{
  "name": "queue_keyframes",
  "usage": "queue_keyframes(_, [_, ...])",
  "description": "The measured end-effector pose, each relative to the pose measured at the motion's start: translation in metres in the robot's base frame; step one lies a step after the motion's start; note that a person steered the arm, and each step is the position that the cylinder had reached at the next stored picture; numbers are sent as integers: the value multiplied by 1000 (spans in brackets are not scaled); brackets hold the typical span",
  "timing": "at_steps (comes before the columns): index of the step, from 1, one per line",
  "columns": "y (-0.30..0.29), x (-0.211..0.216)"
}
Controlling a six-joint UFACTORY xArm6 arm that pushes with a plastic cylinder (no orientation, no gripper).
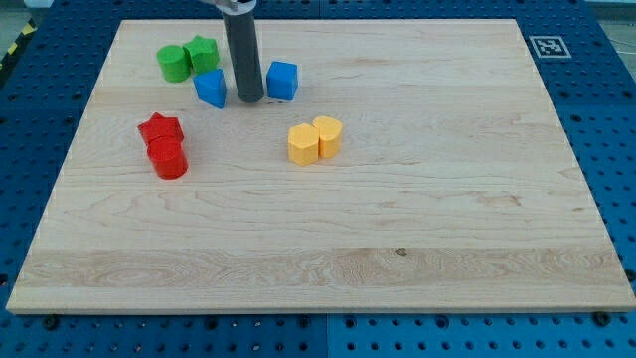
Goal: Move the blue triangle to the bottom of the blue cube
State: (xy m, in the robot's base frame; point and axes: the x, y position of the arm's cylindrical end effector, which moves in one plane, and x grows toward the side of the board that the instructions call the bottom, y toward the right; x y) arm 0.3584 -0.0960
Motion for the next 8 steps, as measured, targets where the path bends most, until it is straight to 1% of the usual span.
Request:
queue_keyframes(1, [-19,22])
queue_keyframes(2, [-56,30])
queue_keyframes(3, [-97,27])
queue_keyframes(6, [-103,-16])
queue_keyframes(8, [-102,-28])
